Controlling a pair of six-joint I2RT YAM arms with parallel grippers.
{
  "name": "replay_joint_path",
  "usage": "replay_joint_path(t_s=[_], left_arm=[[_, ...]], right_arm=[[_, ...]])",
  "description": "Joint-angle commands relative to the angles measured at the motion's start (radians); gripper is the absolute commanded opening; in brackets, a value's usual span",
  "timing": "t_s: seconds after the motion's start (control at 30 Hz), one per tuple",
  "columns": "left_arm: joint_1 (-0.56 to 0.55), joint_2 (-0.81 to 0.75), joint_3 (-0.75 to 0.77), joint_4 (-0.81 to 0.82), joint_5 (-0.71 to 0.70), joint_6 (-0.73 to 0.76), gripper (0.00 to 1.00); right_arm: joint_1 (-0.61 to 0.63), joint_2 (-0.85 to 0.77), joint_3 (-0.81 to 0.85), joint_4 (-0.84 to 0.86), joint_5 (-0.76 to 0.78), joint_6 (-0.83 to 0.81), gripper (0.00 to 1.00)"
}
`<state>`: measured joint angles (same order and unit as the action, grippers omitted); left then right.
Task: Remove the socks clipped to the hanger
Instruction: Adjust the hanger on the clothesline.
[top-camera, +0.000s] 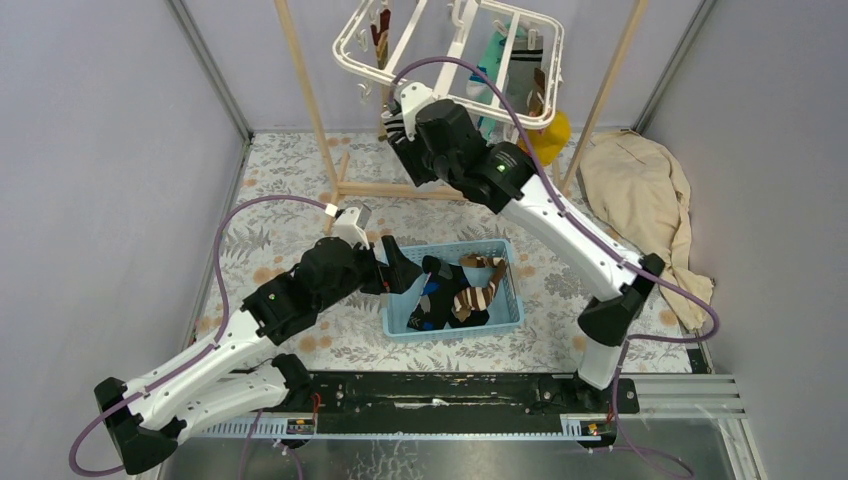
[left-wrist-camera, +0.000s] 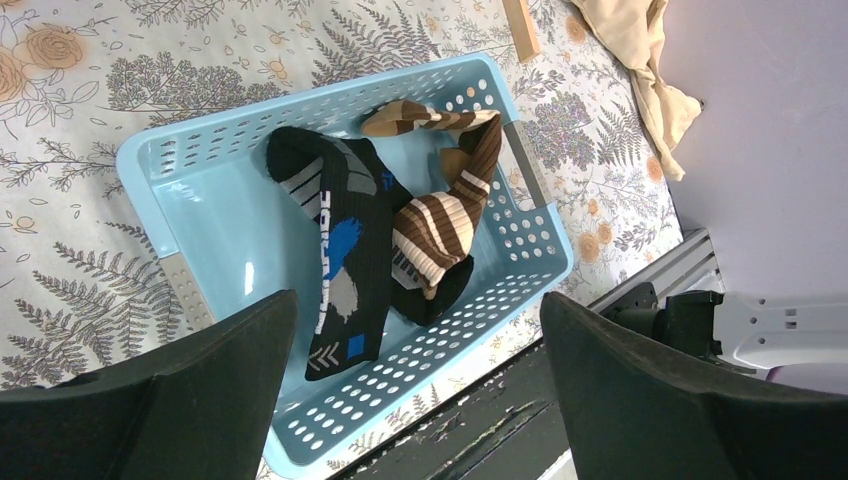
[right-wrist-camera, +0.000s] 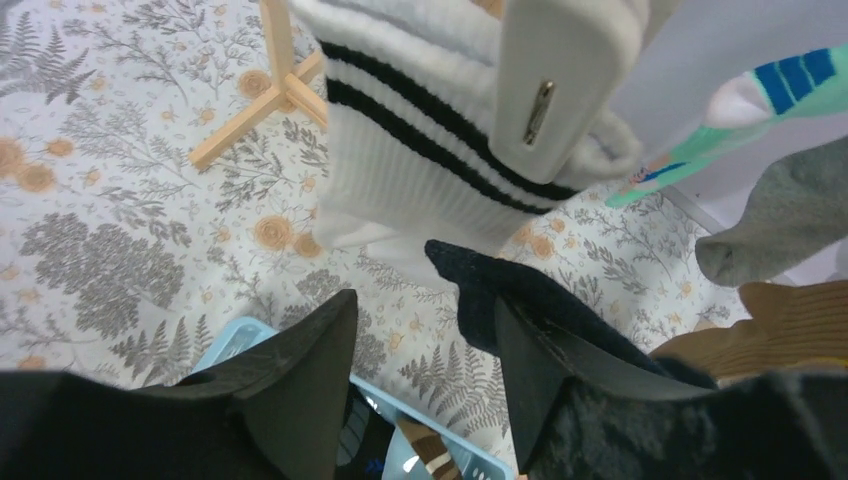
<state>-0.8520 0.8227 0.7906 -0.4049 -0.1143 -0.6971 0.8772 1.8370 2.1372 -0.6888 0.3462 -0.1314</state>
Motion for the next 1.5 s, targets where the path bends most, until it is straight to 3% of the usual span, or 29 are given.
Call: replay_joint_path(t_s=[0.0, 0.43, 0.57, 0.8, 1.1, 1.33, 1.47], left_arm=[[-0.003, 0.002, 0.027, 0.030, 0.013, 0.000, 0.99], [-0.004, 0.032, 0.026, 0.095, 0.056, -0.021, 0.99], [-0.004, 0.060, 0.049, 0.142, 0.088, -0.025, 0.99], [-0.004, 0.155, 0.111, 0.257, 0.106, -0.018, 0.99], [-0.015, 0.399, 0.184, 0.500, 0.004, 0.040, 0.99], [-0.119, 0.578, 0.245, 0.782, -0.057, 0.077, 0.99], [-0.183, 0.680, 0.284, 0.895, -0.224, 0.104, 0.99]], right_arm=[[0.002, -0.148, -0.092, 0.112, -0.038, 0.031, 0.62], [-0.001, -0.379, -0.371, 0.188, 0.043, 0.084, 0.69], [-0.003, -0.436, -0.433, 0.184, 0.029, 0.110, 0.76], [-0.007, -0.490, -0.516, 0.207, 0.023, 0.127, 0.75], [-0.021, -0.492, -0.525, 0.208, 0.028, 0.127, 0.75], [-0.074, -0.506, -0.513, 0.173, 0.014, 0.127, 0.75], [-0.117, -0.530, -0.517, 0.161, -0.017, 0.154, 0.75]])
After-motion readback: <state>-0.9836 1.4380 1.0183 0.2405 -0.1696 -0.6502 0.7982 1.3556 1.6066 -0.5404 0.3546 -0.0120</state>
